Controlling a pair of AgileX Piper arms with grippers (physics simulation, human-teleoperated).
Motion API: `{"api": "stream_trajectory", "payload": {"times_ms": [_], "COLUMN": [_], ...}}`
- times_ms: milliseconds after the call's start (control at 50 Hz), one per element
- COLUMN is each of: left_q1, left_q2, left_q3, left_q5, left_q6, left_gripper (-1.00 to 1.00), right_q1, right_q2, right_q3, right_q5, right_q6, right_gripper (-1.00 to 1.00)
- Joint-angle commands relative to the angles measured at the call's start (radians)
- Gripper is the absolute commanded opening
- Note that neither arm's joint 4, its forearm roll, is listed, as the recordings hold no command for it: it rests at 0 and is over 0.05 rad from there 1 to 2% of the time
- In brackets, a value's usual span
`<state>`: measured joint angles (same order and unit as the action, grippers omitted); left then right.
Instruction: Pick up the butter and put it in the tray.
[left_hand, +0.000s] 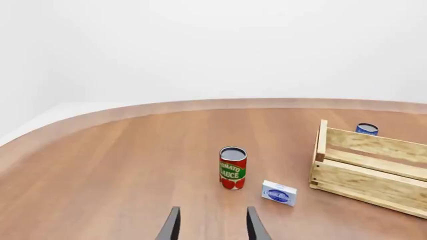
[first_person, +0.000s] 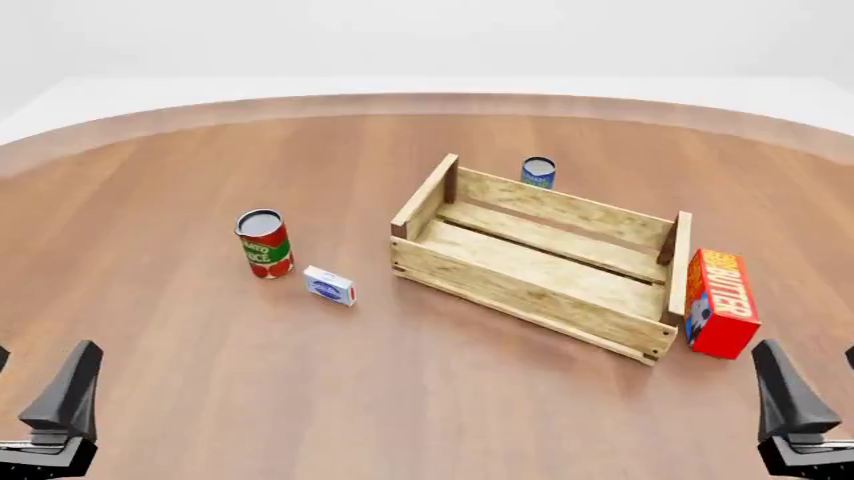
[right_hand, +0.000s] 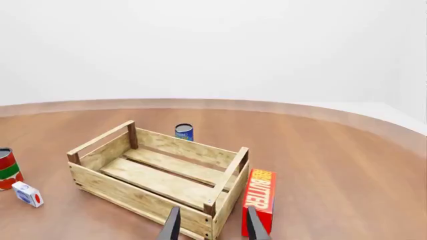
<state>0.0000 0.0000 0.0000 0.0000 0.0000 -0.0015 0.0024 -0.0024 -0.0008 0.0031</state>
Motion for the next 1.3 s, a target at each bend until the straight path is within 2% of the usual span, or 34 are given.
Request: {"api": "stream_trajectory", "payload": {"times_ms": [20,200,360,540,660,760,1020,1300], "left_q1": [0.000,0.000,0.000,0.000,0.000,0.000,0.000,0.000], "left_q2": [0.000,0.000,0.000,0.000,0.000,0.000,0.000,0.000], "left_q3": [0.000,0.000,0.000,0.000,0.000,0.000,0.000,0.000], "left_q5": [0.000,0.000,0.000,0.000,0.000,0.000,0.000,0.000], "left_q6": [0.000,0.000,0.000,0.000,0.000,0.000,0.000,0.000], "left_gripper": [1.00,1.00,1.00,1.00,1.00,1.00,1.00,1.00], "right_q1": [-0.005,-0.029,-0.111,-0.157,-0.170,-0.192,-0.223,-0.251], "right_q2": [0.010,0.046,0.116,0.198,0.231,0.285,0.331,0.447], "right_q3": [-0.003,-0.010,-0.026,-0.026,-0.020,-0.012,-0.010,-0.002], "right_q5": [-0.009,-0.028,-0.067,-0.119,-0.143,-0.185,-0.213,-0.305], "right_q6": [0.002,0.004,0.000,-0.021,-0.025,-0.055,-0.052,-0.045], "right_gripper": [1.00,1.00,1.00,1.00,1.00,1.00,1.00,1.00]}}
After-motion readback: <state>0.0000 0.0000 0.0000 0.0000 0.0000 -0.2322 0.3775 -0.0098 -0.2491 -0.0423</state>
